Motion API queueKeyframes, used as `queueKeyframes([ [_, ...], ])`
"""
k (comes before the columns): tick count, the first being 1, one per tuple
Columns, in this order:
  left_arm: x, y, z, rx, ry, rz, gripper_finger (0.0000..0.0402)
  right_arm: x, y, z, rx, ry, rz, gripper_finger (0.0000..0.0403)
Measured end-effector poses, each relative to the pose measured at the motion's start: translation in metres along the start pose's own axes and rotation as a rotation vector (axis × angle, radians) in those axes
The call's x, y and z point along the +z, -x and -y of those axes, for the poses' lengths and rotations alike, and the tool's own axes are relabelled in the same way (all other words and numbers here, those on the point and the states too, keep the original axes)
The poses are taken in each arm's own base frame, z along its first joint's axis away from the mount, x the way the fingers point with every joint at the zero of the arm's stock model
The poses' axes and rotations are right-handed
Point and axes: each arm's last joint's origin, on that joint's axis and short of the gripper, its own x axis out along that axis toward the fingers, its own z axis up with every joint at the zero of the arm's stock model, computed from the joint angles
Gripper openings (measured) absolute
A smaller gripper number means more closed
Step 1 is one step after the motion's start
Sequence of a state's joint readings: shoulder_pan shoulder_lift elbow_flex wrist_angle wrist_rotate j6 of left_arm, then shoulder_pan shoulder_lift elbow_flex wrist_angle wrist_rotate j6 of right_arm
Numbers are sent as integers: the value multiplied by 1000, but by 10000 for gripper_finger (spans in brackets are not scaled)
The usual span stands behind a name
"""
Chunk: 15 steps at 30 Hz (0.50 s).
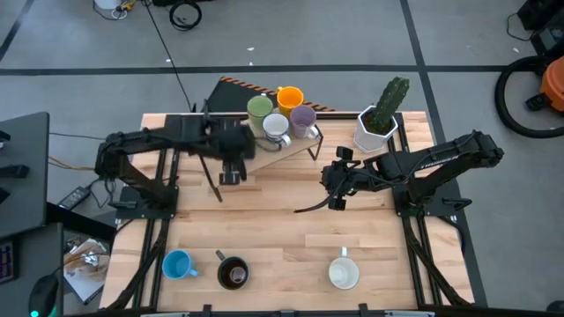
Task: Place coffee mugs
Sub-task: Put the purple mug on the shelf
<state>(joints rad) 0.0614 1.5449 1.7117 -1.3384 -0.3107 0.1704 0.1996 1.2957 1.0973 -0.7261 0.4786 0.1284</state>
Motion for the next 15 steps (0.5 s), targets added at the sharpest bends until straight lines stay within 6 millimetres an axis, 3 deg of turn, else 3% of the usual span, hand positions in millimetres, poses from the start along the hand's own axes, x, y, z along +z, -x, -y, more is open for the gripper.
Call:
queueKeyframes([
  [6,-9,-24,28,-6,-57,-99,171,0,0,-1,-4,-1,4,151],
  [15,-23,-46,24,0,55,-200,171,0,2,-4,12,-11,10,151],
])
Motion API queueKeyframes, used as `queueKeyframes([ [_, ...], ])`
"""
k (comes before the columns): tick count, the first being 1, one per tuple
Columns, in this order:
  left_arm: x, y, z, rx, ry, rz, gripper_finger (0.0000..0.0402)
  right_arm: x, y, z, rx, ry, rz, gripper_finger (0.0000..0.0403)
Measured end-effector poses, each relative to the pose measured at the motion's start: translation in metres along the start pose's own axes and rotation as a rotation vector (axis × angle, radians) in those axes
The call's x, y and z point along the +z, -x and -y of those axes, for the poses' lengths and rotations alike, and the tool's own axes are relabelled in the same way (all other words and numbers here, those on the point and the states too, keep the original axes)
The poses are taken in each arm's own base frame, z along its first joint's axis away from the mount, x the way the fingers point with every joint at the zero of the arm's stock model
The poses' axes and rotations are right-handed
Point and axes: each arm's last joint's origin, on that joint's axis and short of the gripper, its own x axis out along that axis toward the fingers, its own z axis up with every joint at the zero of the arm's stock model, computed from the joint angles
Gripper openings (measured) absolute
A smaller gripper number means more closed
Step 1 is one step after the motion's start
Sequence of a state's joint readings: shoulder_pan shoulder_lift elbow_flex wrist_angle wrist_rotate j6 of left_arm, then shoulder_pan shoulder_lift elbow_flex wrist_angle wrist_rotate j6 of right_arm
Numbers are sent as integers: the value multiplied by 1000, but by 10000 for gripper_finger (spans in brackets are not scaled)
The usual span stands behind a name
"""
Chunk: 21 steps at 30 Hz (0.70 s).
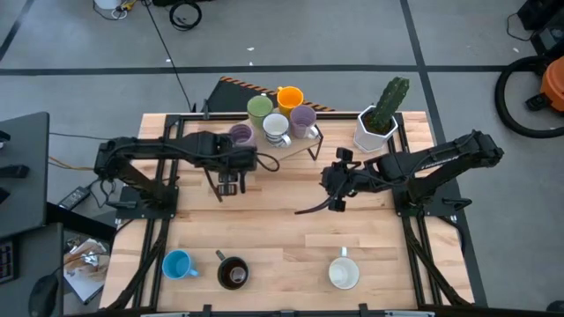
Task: Place coffee mugs
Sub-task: Put the purple mug on the shelf
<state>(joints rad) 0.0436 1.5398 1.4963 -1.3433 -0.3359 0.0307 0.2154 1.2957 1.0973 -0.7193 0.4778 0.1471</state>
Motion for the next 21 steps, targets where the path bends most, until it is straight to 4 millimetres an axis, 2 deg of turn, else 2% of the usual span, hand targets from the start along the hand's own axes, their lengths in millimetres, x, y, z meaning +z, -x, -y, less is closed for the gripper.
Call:
queueKeyframes([
  [9,-12,0,-17,88,125,-82,171,0,2,-3,9,6,11,151],
  [15,-17,1,-31,171,252,-78,171,1,1,-3,10,3,18,151],
  [21,-18,12,-29,88,259,-15,171,1,1,-3,9,3,18,151],
])
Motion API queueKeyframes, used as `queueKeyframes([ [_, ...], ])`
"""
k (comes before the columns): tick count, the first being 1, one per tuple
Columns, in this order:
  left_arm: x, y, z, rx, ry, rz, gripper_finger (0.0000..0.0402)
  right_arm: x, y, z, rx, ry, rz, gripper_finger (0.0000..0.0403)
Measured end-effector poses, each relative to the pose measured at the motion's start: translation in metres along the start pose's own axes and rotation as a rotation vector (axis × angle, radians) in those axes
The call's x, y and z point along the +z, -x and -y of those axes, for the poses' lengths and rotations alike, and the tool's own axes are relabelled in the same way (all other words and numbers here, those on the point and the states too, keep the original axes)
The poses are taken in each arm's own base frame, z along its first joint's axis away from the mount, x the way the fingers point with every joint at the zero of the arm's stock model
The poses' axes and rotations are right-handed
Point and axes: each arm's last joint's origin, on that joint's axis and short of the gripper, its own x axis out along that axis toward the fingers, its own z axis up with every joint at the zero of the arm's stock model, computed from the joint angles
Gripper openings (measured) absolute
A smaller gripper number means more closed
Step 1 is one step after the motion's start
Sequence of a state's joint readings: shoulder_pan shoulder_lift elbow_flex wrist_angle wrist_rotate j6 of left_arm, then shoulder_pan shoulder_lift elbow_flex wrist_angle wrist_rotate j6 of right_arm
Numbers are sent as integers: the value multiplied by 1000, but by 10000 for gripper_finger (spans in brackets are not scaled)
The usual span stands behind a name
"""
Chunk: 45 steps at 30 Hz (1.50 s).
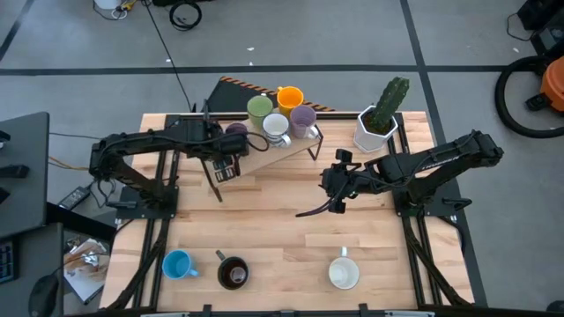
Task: Place coffee mugs
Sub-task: Put the purple mug on the shelf
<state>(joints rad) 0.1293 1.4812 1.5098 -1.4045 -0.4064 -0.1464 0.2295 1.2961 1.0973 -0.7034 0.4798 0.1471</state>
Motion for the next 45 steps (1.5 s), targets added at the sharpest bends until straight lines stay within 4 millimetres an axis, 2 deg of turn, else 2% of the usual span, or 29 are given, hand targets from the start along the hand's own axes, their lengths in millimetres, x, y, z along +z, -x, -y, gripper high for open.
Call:
queueKeyframes([
  [6,-6,27,-6,-136,11,118,171,1,0,0,1,1,6,151],
  [8,-3,37,-10,-147,56,232,171,1,0,0,1,3,7,151],
  [12,6,45,-18,-138,157,375,171,2,0,0,2,2,17,151],
  [15,13,42,-22,-137,209,408,171,3,0,0,3,-2,25,151],
  [24,26,21,-36,-149,352,357,171,3,0,0,4,2,26,151],
  [40,45,-22,-38,-155,347,209,171,3,0,0,5,10,31,151],
  [45,46,-25,-37,-169,319,188,143,3,0,0,5,10,31,151],
])
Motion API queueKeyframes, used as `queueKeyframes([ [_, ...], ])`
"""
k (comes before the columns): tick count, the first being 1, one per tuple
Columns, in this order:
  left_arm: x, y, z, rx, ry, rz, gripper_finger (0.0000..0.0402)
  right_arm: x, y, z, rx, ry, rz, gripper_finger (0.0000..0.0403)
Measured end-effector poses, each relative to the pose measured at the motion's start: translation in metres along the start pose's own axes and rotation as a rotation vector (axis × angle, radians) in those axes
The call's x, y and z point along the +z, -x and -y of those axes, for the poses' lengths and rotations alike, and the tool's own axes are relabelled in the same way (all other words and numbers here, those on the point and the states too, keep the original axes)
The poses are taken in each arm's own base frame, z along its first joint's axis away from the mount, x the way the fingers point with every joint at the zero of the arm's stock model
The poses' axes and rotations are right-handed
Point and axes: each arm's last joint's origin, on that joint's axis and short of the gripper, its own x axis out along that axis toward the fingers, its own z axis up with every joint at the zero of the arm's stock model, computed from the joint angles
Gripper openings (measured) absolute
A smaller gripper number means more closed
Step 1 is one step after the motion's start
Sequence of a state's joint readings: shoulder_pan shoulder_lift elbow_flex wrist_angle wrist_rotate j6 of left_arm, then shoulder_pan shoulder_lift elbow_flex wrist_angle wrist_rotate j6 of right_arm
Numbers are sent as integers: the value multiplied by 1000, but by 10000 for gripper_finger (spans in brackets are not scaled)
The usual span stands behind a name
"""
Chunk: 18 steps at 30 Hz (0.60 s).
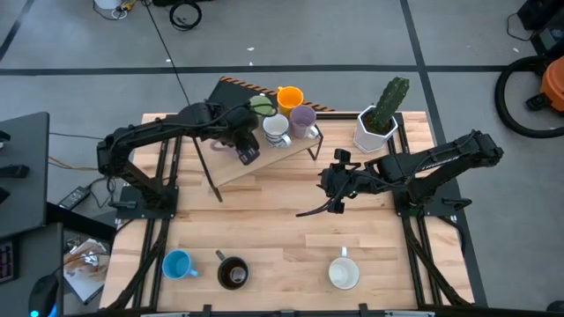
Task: Place coffee mugs
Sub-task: Put the purple mug on the shelf
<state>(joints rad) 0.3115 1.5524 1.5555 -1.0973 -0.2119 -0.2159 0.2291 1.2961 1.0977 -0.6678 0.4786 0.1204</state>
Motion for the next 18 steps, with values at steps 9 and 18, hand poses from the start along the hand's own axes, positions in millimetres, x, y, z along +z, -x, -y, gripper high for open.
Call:
queueKeyframes([
  [9,-10,4,0,-82,-175,-94,47,0,0,0,0,0,-1,151],
  [18,-18,11,-2,-143,-535,-128,58,0,0,0,1,0,0,151],
])
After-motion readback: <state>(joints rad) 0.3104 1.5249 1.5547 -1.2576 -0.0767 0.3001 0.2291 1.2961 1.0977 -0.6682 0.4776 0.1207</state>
